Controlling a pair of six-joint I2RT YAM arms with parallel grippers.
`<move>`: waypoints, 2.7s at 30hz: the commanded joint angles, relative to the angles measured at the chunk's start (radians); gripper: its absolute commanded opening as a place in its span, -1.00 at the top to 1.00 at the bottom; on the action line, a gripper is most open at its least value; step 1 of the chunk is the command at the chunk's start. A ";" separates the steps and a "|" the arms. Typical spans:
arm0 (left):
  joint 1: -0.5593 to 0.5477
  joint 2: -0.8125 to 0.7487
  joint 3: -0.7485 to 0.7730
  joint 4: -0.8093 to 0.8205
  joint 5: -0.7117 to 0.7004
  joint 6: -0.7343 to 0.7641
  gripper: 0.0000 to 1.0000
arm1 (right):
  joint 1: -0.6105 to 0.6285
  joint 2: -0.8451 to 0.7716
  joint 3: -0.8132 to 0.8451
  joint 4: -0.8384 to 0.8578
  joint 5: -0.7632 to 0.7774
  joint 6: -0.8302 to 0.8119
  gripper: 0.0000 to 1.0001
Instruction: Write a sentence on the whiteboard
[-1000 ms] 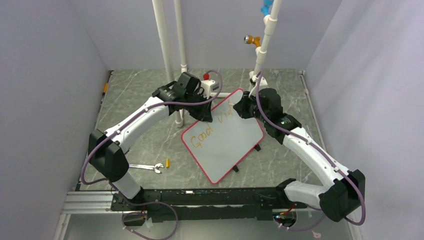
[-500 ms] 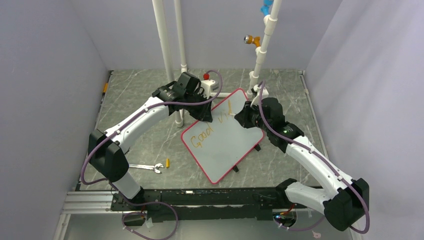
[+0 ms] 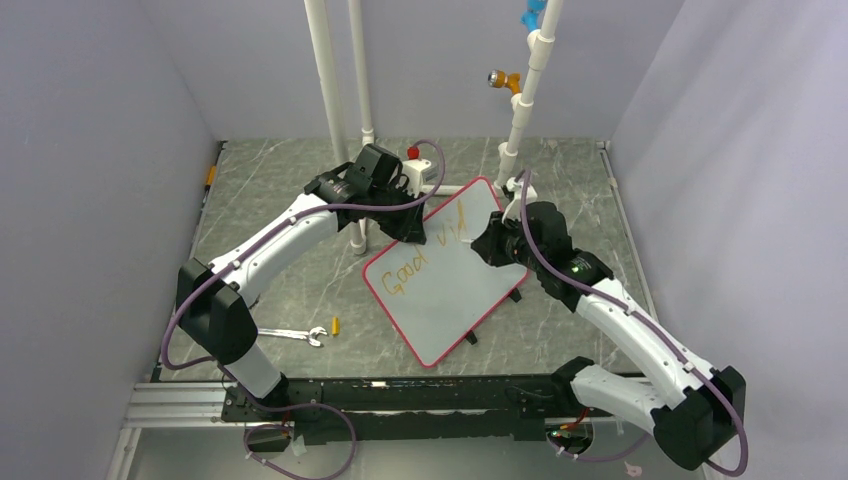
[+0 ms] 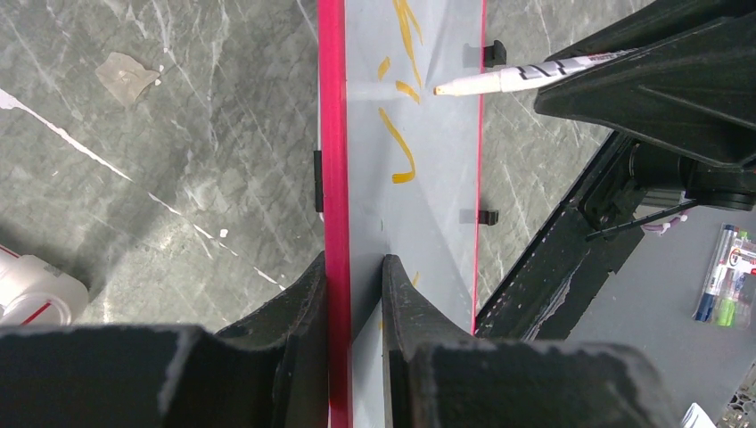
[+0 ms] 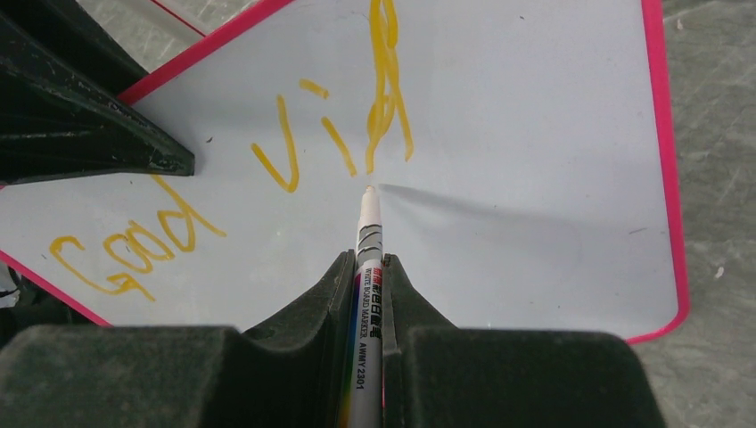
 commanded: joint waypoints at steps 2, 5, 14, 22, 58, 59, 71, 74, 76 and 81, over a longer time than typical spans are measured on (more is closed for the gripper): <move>-0.011 -0.021 -0.009 -0.010 -0.085 0.099 1.00 | 0.005 -0.050 0.087 -0.041 0.032 -0.010 1.00; -0.012 -0.021 -0.009 -0.011 -0.086 0.099 1.00 | 0.006 -0.053 0.117 -0.044 0.049 -0.017 1.00; -0.012 -0.020 -0.009 -0.011 -0.085 0.099 1.00 | 0.005 0.011 0.155 -0.002 0.082 -0.032 1.00; -0.011 -0.019 -0.009 -0.010 -0.085 0.099 1.00 | 0.005 0.060 0.162 0.040 0.079 -0.035 1.00; -0.011 -0.015 -0.007 -0.012 -0.084 0.099 1.00 | 0.004 0.128 0.130 0.004 0.193 -0.071 1.00; -0.012 -0.015 -0.007 -0.012 -0.084 0.099 1.00 | 0.003 0.125 0.125 0.001 0.192 -0.071 1.00; -0.012 -0.014 -0.007 -0.010 -0.082 0.098 1.00 | 0.004 0.096 0.082 -0.040 0.209 -0.062 1.00; -0.012 -0.016 -0.008 -0.010 -0.083 0.097 1.00 | 0.004 0.089 0.073 -0.039 0.196 -0.057 1.00; -0.012 -0.017 -0.009 -0.011 -0.083 0.097 1.00 | 0.003 0.086 0.067 -0.037 0.180 -0.053 1.00; -0.011 -0.018 -0.009 -0.011 -0.083 0.097 1.00 | 0.004 0.073 0.058 -0.019 0.122 -0.040 1.00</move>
